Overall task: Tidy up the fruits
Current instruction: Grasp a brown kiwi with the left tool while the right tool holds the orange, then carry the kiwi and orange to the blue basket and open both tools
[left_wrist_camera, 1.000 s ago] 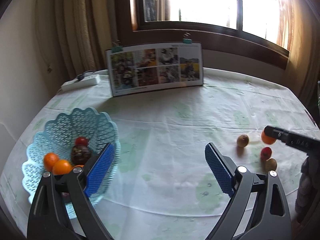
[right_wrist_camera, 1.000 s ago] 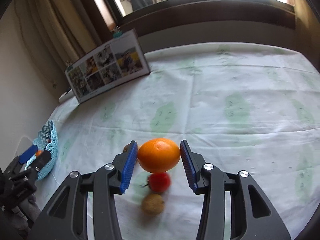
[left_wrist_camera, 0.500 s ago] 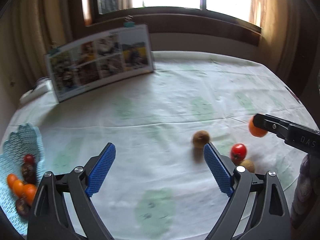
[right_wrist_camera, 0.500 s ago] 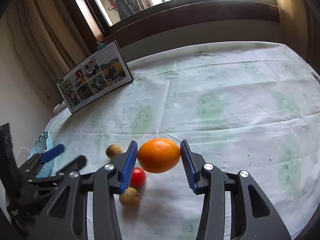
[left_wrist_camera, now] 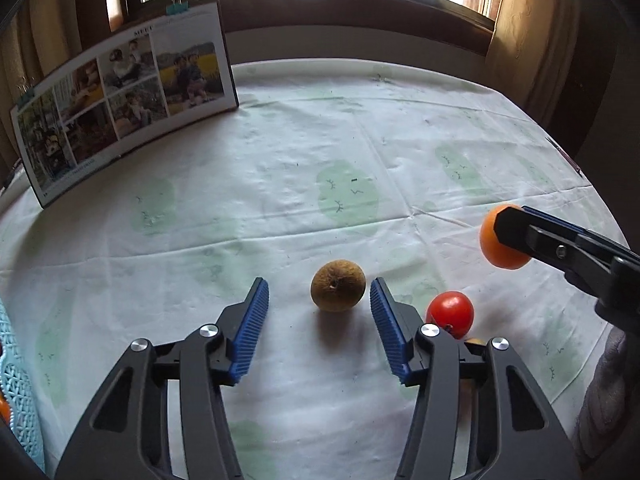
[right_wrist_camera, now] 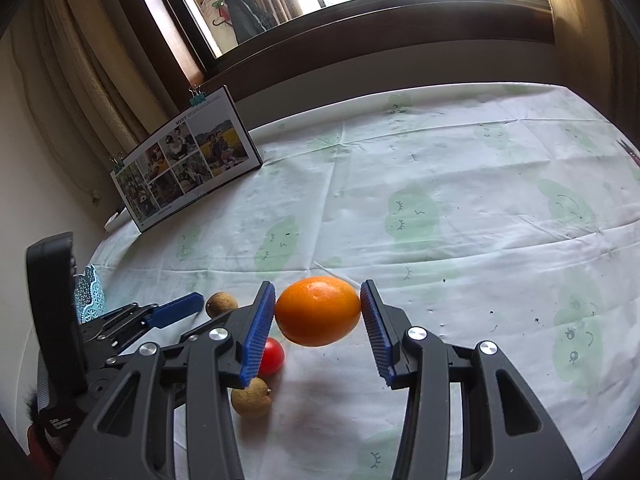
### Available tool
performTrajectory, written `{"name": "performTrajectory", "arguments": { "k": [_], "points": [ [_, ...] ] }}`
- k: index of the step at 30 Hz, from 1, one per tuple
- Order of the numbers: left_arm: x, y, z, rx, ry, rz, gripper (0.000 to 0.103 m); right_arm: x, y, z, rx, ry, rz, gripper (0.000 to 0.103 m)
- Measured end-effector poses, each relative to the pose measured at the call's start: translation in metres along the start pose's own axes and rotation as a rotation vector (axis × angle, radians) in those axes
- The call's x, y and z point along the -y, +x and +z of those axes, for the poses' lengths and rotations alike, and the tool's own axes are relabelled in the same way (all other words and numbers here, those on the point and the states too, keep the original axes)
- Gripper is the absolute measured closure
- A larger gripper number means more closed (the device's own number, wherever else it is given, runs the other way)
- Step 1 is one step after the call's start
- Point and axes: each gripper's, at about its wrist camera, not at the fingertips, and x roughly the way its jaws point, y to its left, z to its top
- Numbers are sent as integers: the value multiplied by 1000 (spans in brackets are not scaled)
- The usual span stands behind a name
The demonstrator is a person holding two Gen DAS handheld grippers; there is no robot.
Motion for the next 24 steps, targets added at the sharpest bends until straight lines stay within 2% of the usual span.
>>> {"name": "performTrajectory", "arguments": {
  "k": [1,2,6,11,15,24],
  "points": [
    [0,0,0,6,-1,-3,51,-1,0,0,2,-4,-2,58],
    [0,0,0,7,-1,-12,58,-1,0,0,3,-7,-3,58],
    [-2,-2,1,7,-16,-53,75,-2,-1,-1,5,-12,-9,58],
    [-5,-8,-1,19,-32,-49,75,-2,-1,-2,9,-11,-16,58],
    [-7,-21,-2,53,-33,-13,75,-4,-3,-1,14,-17,-20,58],
    [-30,-58,-7,138,-65,154,75,-20,-7,-1,23,-40,-15,58]
  ]
}}
